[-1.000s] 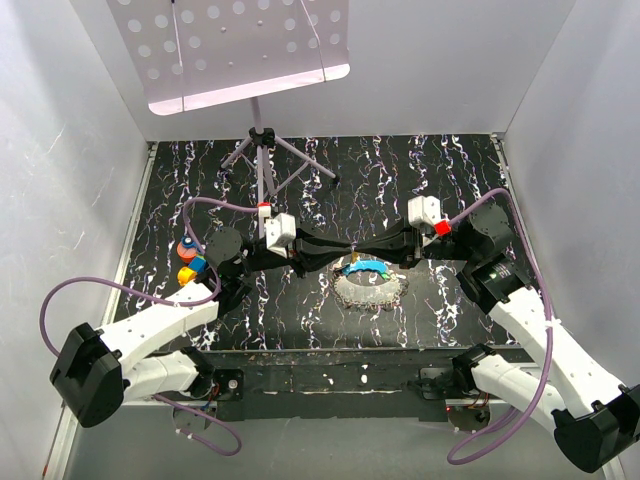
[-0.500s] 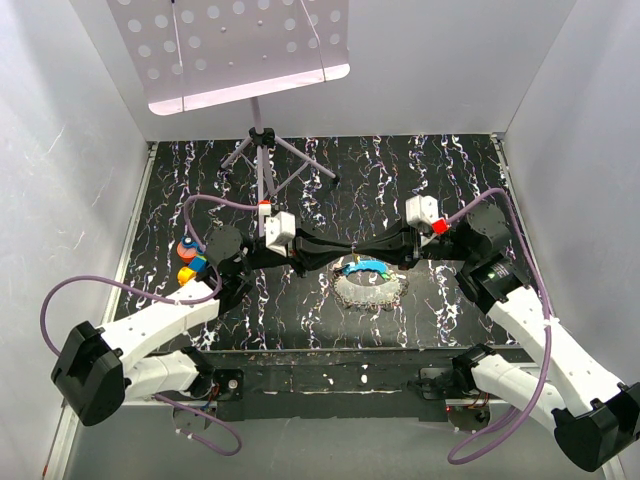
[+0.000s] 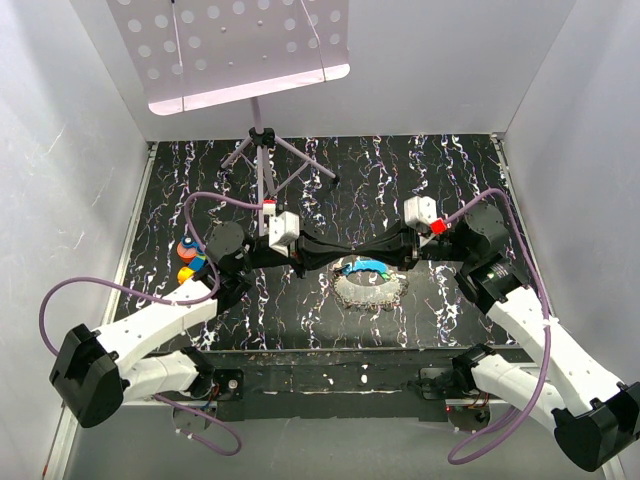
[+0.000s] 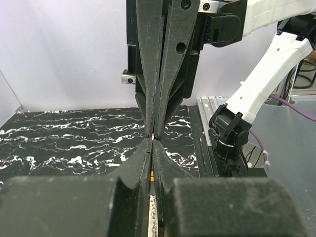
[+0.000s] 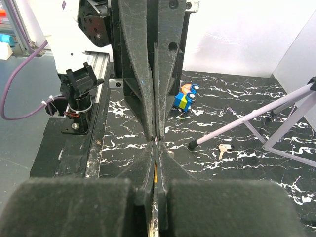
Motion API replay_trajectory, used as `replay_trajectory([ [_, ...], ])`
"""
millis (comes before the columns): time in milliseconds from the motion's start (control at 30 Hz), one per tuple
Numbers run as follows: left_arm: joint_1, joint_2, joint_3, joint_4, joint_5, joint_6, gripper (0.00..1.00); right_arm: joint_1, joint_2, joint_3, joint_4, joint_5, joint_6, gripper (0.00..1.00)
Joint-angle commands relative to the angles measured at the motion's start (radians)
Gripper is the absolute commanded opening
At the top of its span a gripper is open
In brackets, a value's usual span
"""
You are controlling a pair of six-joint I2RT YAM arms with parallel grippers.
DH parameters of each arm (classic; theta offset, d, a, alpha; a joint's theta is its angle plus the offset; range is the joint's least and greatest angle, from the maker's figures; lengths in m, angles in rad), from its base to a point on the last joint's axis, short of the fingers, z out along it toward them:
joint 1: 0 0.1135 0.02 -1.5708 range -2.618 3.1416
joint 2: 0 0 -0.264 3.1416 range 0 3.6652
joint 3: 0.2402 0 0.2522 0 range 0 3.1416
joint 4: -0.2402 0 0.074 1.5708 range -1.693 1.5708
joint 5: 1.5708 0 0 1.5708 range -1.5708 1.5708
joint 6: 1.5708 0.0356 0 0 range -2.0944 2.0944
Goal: Put the keys on the keyring
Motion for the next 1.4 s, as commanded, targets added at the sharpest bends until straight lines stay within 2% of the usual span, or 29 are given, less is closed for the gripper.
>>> replay_trajectory([
  [0, 0.003, -0.053, 0.071, -0.179, -0.043, 0.081, 0.0, 0.005, -0.006, 0.014, -0.019, -0.013, -0.035, 0.01],
  [100, 0.003, -0.059, 0.124, -0.301, -0.04, 0.119, 0.0, 0.005, 0.011, 0.045, -0.08, -0.025, -0.058, 0.01],
  [300, 0.003, -0.046, 0.173, -0.381, -0.031, 0.127, 0.0, 0.007, 0.039, 0.089, -0.162, -0.028, -0.092, 0.01],
  [733, 0.001, -0.033, 0.16, -0.319, -0.039, 0.064, 0.0, 0.021, 0.077, 0.138, -0.229, 0.006, -0.106, 0.01],
  [900, 0.001, -0.038, 0.154, -0.293, -0.086, 0.035, 0.0, 0.027, 0.086, 0.166, -0.305, -0.009, -0.132, 0.01],
  [1000, 0.007, -0.061, 0.131, -0.271, -0.117, 0.015, 0.2, 0.027, 0.085, 0.171, -0.315, 0.0, -0.132, 0.01],
  [1067, 0.021, -0.093, 0.106, -0.248, -0.14, 0.003, 0.37, 0.027, 0.082, 0.171, -0.317, 0.009, -0.126, 0.01],
  [1100, 0.03, -0.11, 0.089, -0.236, -0.146, -0.001, 0.4, 0.025, 0.08, 0.169, -0.314, 0.007, -0.12, 0.01],
  [1233, 0.082, -0.167, 0.034, -0.21, -0.131, -0.013, 0.37, 0.019, 0.063, 0.154, -0.259, 0.007, -0.077, 0.01],
  [1367, 0.112, -0.176, -0.03, -0.075, -0.059, -0.053, 0.35, 0.016, 0.039, 0.122, -0.15, -0.005, -0.039, 0.01],
])
